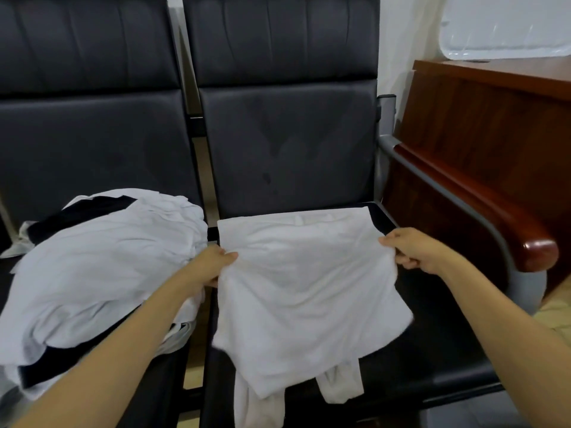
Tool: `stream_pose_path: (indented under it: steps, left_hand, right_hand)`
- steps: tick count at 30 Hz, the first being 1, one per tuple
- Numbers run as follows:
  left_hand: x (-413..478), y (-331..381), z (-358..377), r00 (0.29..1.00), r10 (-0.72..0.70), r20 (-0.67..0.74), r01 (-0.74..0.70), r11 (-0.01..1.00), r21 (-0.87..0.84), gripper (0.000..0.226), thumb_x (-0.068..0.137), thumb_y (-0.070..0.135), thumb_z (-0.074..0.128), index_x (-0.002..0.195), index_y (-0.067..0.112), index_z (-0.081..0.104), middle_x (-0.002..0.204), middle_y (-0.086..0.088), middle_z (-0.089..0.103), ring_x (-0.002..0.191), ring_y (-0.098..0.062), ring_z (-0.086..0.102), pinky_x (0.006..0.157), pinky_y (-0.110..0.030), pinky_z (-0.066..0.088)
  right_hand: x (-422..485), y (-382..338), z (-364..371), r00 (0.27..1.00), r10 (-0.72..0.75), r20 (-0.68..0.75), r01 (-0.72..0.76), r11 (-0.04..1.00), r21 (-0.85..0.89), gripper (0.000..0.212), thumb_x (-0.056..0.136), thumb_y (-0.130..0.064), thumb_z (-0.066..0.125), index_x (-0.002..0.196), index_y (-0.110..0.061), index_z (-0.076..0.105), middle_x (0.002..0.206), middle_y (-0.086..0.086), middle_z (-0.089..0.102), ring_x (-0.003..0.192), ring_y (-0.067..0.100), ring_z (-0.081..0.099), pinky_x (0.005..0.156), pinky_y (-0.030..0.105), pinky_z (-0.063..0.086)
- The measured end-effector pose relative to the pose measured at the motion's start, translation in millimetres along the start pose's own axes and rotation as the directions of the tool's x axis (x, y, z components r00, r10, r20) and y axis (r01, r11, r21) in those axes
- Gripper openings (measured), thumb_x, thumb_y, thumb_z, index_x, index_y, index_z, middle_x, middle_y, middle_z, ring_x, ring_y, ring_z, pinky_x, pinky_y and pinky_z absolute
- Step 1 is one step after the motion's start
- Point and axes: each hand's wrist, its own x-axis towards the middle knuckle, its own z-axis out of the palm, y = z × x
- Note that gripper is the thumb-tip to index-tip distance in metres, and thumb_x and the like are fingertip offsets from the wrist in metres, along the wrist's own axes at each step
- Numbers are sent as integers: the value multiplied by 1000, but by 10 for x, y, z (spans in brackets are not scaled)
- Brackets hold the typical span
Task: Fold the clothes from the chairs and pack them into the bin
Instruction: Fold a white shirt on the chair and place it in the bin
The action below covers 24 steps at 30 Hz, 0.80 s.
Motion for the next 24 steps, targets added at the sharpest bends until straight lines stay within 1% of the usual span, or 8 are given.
stream_pose_path:
  steps: [3,4,5,8,11,16,19,24]
  left_hand:
    - [113,242,-139,1000,23,-20,-29,902,-432,16,98,15,53,91,3,60,82,-8,63,71,-17,62,59,-27,51]
    - [179,297,-170,997,31,-68,-62,852,-520,17,99,16,51,91,3,59,82,-8,62,70,-16,61,63,-28,52]
    - [269,335,-186,993,31,-114,-89,831,-549,21,100,21,50,100,2,58,88,-8,61,75,-17,62,70,-32,53]
    - [372,296,-92,972,-15,-234,-52,959,-277,63,96,44,51,143,9,30,131,-4,49,115,-28,54,96,-43,46]
    - [312,55,128,943,152,-297,-101,979,179,85,80,47,67,145,8,31,143,-12,41,127,-33,44,106,-45,39]
    - [-13,-220,526,958,193,-214,-52,846,530,65,90,38,61,138,3,35,140,-19,34,130,-34,34,106,-39,34]
    - [-167,-307,664,958,252,-139,-91,723,685,61,89,40,61,137,12,36,135,-13,33,127,-31,32,103,-38,34]
    - [-310,-465,808,868,493,62,-361,541,760,46,95,27,53,140,25,42,132,-7,36,121,-26,38,99,-33,34]
  right_hand:
    - [115,-249,-80,988,-70,-135,114,930,348,11,100,-14,47,90,-10,49,68,6,46,44,9,43,33,18,34]
    - [148,-317,-66,976,-88,-198,174,864,473,4,100,-11,47,101,-9,50,82,9,52,57,12,54,41,19,45]
    - [185,-355,-49,966,-109,-236,226,803,552,20,100,-9,47,119,-9,46,101,10,55,75,18,62,56,22,53]
    - [221,-260,140,967,-176,-186,240,874,423,65,98,-13,52,151,-14,15,133,4,40,118,25,50,90,30,42]
    - [263,6,413,963,-235,-134,244,968,53,58,94,-24,60,145,-15,35,145,2,41,128,23,44,103,34,39]
    - [207,287,755,967,-187,-172,120,934,-337,42,89,-36,63,119,-8,52,123,12,52,106,25,54,83,33,45]
    - [134,363,920,975,-150,-165,58,884,-463,60,89,-47,59,129,-4,46,131,16,44,122,32,44,98,38,42]
    - [105,438,1057,955,-159,-251,71,942,-329,56,91,-40,57,134,-8,40,134,15,42,126,33,36,100,43,39]
